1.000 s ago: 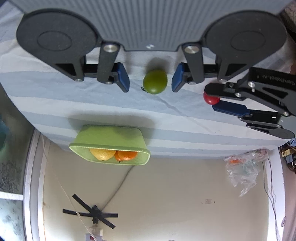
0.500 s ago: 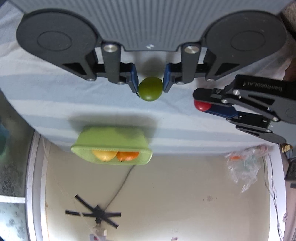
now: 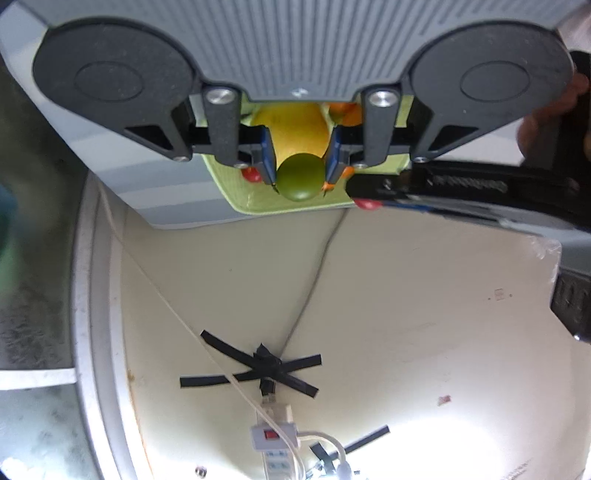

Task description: Organize fruits

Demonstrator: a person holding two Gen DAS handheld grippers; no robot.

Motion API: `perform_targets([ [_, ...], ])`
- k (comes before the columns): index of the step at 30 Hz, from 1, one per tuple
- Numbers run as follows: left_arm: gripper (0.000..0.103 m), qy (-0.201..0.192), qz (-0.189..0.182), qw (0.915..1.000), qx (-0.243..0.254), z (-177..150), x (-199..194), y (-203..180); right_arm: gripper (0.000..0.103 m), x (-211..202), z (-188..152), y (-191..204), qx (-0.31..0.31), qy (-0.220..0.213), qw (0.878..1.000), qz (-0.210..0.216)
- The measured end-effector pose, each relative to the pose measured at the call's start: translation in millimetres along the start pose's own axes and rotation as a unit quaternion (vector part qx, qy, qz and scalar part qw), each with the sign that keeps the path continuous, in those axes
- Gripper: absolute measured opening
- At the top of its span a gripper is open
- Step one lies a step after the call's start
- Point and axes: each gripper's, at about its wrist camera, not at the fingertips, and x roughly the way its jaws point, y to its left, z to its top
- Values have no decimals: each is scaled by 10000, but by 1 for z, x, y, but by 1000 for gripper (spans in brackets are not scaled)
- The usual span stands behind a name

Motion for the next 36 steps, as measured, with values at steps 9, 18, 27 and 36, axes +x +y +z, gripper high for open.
perform_targets([
  [9,40,201,217,9986,-435,-4,24,20,33,48,-1,-14,35,262,9996,70],
  [18,55,-75,633,9969,-457,-19,-46,-3,33,-5,-10,3,198,-55,9998,-26],
  [27,60,79,814,9946,-636,-81,-105,-35,55,-88,-68,33,1268,-177,9890,-743],
  [36,103,5,1335,9889,-645,-134,-145,-65,58,-136,-104,56,1697,111,9806,-969],
])
